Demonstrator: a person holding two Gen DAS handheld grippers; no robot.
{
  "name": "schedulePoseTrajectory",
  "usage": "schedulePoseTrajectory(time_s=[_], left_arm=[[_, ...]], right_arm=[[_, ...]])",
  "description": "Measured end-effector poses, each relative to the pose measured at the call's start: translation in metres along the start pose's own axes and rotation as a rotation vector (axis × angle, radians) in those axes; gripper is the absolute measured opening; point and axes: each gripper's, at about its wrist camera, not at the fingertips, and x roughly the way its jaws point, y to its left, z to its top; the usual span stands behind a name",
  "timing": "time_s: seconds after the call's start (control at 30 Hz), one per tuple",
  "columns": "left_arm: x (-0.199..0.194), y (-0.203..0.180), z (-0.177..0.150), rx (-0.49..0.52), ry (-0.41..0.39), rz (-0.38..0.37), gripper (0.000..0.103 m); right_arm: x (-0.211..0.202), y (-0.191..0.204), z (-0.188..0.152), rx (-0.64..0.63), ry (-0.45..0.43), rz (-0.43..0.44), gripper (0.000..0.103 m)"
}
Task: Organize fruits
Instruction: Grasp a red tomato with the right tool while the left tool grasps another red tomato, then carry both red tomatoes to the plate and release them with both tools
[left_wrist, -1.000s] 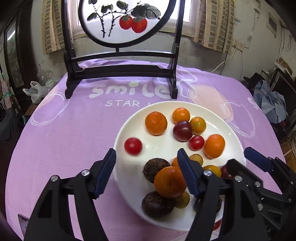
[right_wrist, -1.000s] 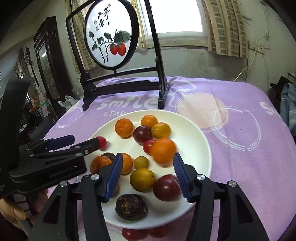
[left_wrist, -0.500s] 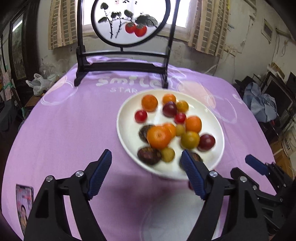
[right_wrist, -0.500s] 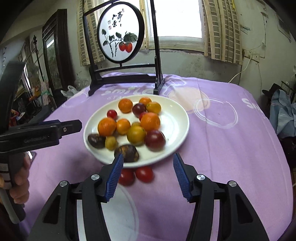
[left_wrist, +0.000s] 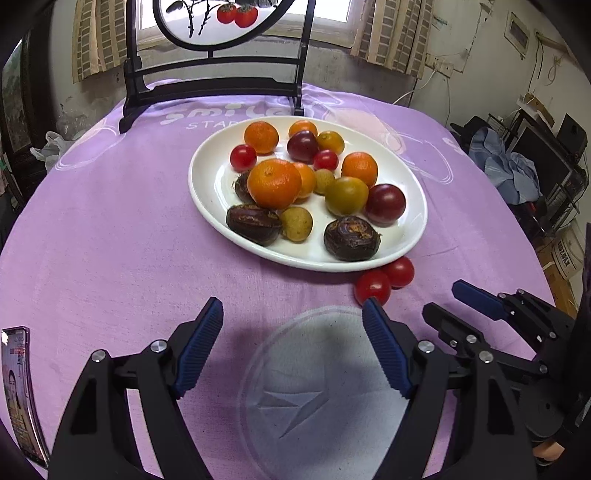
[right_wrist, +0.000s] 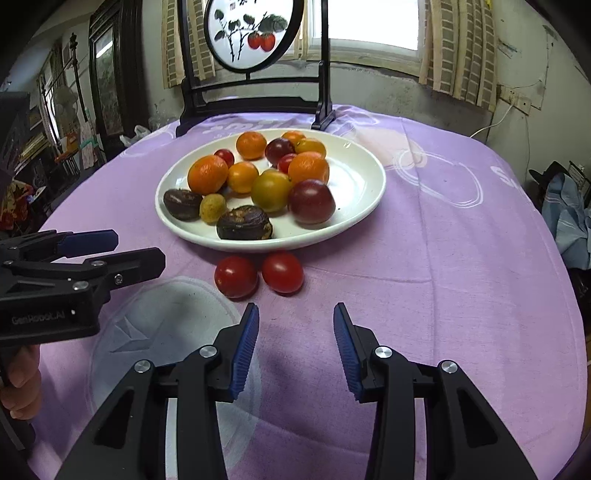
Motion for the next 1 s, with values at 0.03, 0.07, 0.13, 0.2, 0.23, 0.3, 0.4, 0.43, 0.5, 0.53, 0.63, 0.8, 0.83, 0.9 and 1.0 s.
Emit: schedulePoseTrajectory(time_s=[0.03, 0.07, 0.13, 0.2, 0.23, 0.3, 0.4, 0.43, 0.5, 0.53, 0.63, 0.8, 0.83, 0.9, 1.0], left_arm=[[0.003, 0.001, 0.000, -0.002, 0.007, -0.001, 0.076], [0.006, 0.002, -0.001, -0.003, 0.013, -0.003, 0.076], [0.011, 0.005, -0.003, -0.005, 0.030, -0.009, 0.076], [0.014, 0.007, -0.003, -0.008, 0.038, -0.016, 0.076], [0.015, 0.008, -0.003, -0.010, 0.038, -0.017, 0.076], [0.016, 0.010, -0.003, -0.009, 0.038, -0.019, 0.076], [0.019, 0.010, -0.003, -0.005, 0.046, -0.022, 0.076], [0.020, 0.010, -0.003, -0.005, 0.050, -0.024, 0.076], [0.021, 0.010, -0.003, -0.003, 0.052, -0.024, 0.076], [0.021, 0.010, -0.003, -0.002, 0.052, -0.024, 0.076], [0.023, 0.009, -0.003, 0.001, 0.056, -0.028, 0.076], [0.023, 0.000, -0.007, 0.023, 0.066, -0.041, 0.076], [0.023, -0.003, -0.008, 0.032, 0.067, -0.043, 0.076], [0.022, -0.009, -0.009, 0.045, 0.067, -0.045, 0.076], [0.024, -0.019, -0.012, 0.064, 0.075, -0.041, 0.076]], right_arm=[[0.005, 0.001, 0.000, -0.011, 0.014, 0.001, 0.043], [0.010, 0.002, 0.000, -0.020, 0.028, -0.003, 0.043], [0.019, 0.003, 0.001, -0.028, 0.047, -0.008, 0.043], [0.027, 0.002, 0.003, -0.029, 0.062, -0.003, 0.043], [0.029, 0.002, 0.004, -0.029, 0.060, -0.001, 0.043], [0.033, 0.002, 0.010, -0.034, 0.060, 0.001, 0.043], [0.041, 0.003, 0.018, -0.039, 0.065, 0.004, 0.043], [0.042, 0.004, 0.020, -0.041, 0.063, 0.008, 0.043], [0.046, 0.006, 0.025, -0.052, 0.064, 0.013, 0.042], [0.048, 0.006, 0.027, -0.055, 0.063, 0.014, 0.040], [0.048, 0.010, 0.029, -0.071, 0.068, 0.040, 0.029], [0.032, 0.000, 0.025, -0.019, 0.054, 0.043, 0.029], [0.027, -0.002, 0.023, -0.014, 0.046, 0.043, 0.029], [0.015, -0.009, 0.018, -0.004, 0.031, 0.039, 0.029], [-0.001, -0.019, 0.009, 0.019, 0.011, 0.032, 0.029]])
